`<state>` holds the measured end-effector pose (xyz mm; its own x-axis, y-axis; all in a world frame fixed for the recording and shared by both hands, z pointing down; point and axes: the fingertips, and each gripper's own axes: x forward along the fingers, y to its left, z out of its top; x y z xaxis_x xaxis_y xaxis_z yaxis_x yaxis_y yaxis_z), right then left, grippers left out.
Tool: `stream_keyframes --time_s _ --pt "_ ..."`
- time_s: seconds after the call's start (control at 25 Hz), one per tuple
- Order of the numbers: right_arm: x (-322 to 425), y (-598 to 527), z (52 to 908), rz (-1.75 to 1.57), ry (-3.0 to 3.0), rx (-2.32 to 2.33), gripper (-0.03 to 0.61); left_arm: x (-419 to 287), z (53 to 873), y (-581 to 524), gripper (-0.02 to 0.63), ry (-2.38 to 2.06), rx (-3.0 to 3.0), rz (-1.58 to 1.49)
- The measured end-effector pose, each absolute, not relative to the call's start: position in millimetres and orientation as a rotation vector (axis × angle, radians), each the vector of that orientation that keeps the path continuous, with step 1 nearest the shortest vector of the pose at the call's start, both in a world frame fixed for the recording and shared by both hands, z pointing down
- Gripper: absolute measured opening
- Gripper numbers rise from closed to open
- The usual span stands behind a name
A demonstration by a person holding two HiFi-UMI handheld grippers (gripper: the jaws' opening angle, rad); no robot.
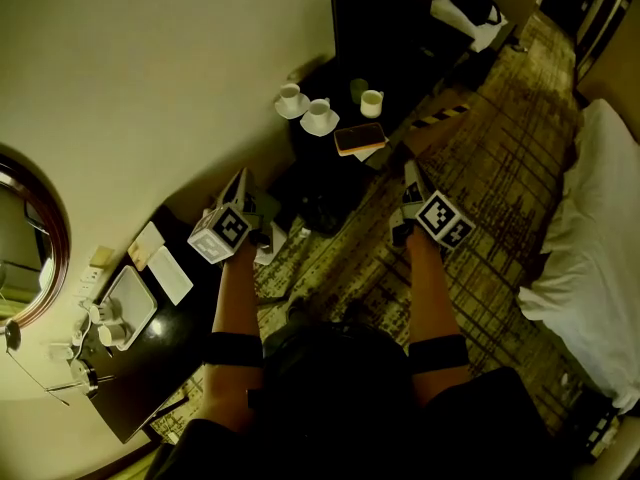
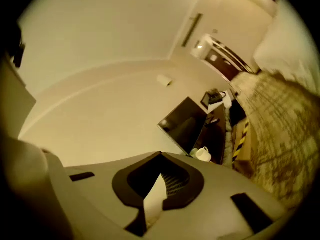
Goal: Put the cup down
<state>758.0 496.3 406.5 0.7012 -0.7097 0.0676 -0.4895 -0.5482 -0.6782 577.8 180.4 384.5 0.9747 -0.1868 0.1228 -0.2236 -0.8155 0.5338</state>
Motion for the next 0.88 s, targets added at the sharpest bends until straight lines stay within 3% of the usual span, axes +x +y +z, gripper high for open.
stream_keyframes --time_s 0.4,0.88 --pt "740 482 433 -0.608 1.139 -2.797 0.003 595 397 195 0.005 -0.368 2.941 0.421" --pt "702 418 448 -0.608 1.446 -2.726 0.004 528 409 174 0.005 -0.611 2.973 0.531"
